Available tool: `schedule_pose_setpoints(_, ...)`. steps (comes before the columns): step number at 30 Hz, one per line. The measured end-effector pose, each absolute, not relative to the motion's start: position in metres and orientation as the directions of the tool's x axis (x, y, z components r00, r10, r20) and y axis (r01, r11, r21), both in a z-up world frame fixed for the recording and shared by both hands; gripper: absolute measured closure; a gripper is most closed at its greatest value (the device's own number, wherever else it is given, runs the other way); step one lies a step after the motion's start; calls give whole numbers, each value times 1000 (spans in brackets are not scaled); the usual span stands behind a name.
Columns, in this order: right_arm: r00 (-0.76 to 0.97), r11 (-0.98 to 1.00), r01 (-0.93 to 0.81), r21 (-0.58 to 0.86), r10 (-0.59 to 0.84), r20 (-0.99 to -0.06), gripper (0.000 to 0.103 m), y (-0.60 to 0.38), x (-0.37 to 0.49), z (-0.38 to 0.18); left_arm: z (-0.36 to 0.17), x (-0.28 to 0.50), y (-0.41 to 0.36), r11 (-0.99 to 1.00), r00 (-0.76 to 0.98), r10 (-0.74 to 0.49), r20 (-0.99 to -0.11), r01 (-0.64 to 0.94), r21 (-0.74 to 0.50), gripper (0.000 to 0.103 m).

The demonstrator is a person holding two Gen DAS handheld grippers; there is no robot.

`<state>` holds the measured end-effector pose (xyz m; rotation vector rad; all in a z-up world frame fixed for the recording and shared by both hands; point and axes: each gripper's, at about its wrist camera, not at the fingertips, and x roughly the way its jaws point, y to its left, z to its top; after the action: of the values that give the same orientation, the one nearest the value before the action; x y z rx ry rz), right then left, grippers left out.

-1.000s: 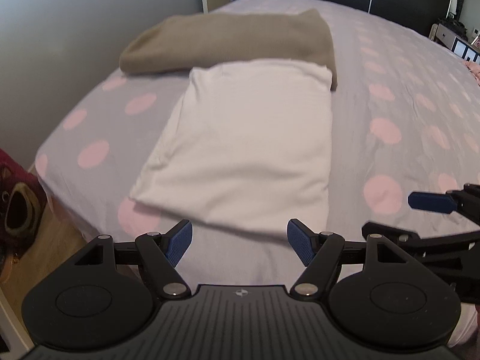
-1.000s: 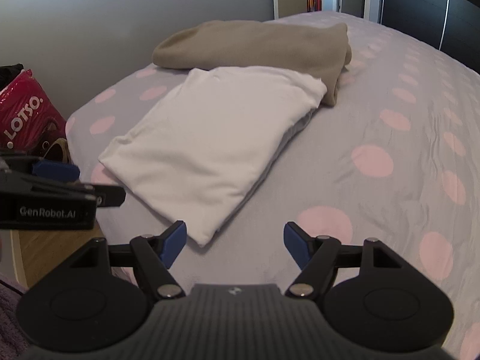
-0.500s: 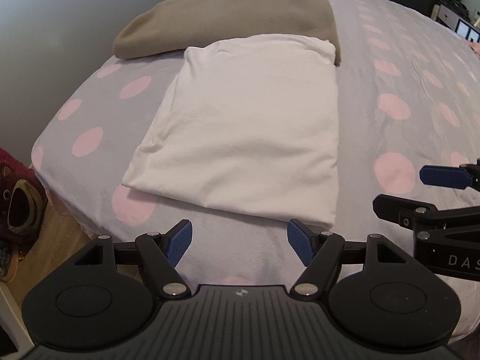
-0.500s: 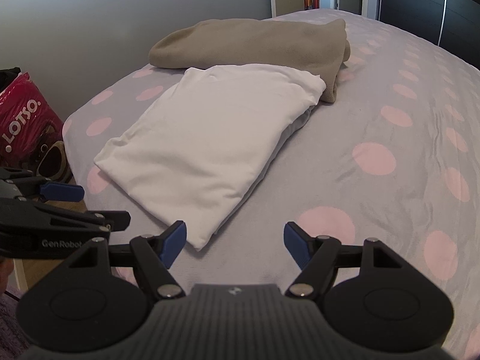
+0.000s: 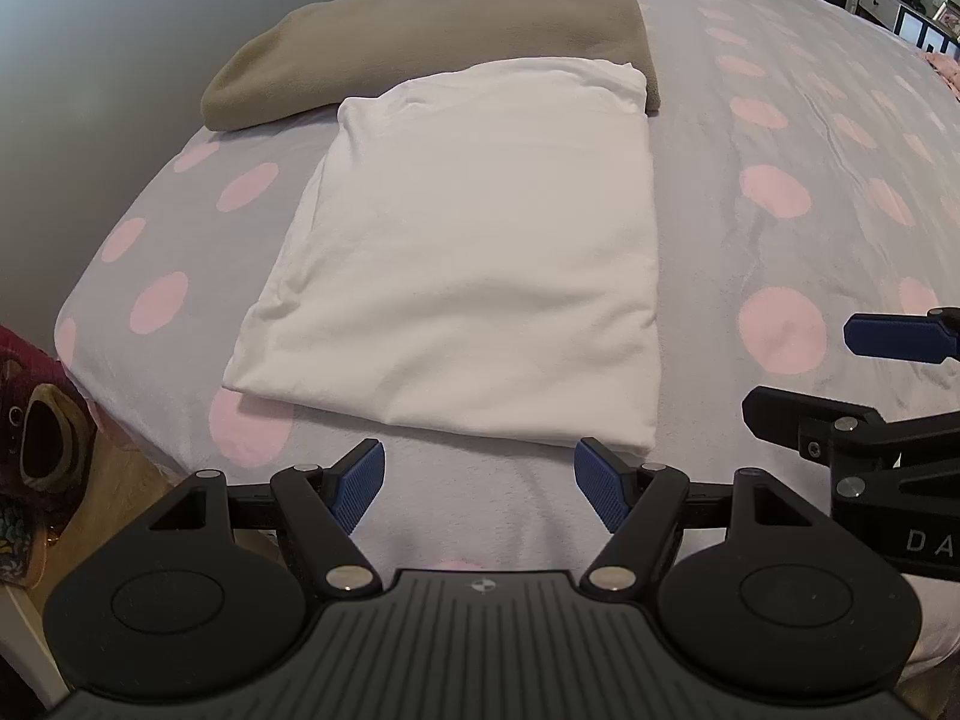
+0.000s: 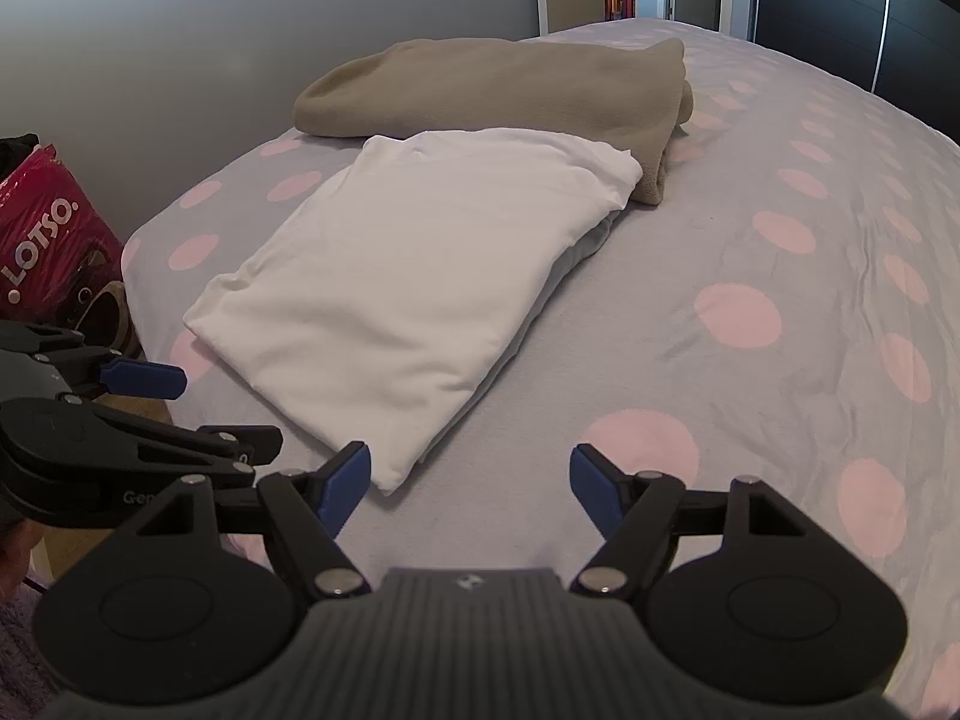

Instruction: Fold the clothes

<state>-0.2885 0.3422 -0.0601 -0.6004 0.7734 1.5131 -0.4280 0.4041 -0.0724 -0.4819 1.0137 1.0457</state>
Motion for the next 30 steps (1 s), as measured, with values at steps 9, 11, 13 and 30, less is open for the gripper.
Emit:
schedule_pose_setpoints(9,-96,7,-991,131,648,-756,26,339,-283,-61,-66,-427,405,442,140,511,-848,-889,120,35)
schedule_pose_setpoints(11,-97,7,-991,133,650,-753,25,339,-281,-61,-64,-426,406,441,142,517,-844,-889,121,35)
schedule_pose_setpoints(13,-100,6,-991,136,653,-751,25,339,-281,-61,-63,-424,406,443,141,522,-841,-887,126,35)
schedule_pose_setpoints(30,-116,-1,-988,152,651,-750,24,338,-278,-64,-62,-422,404,448,138,534,-834,-883,141,35)
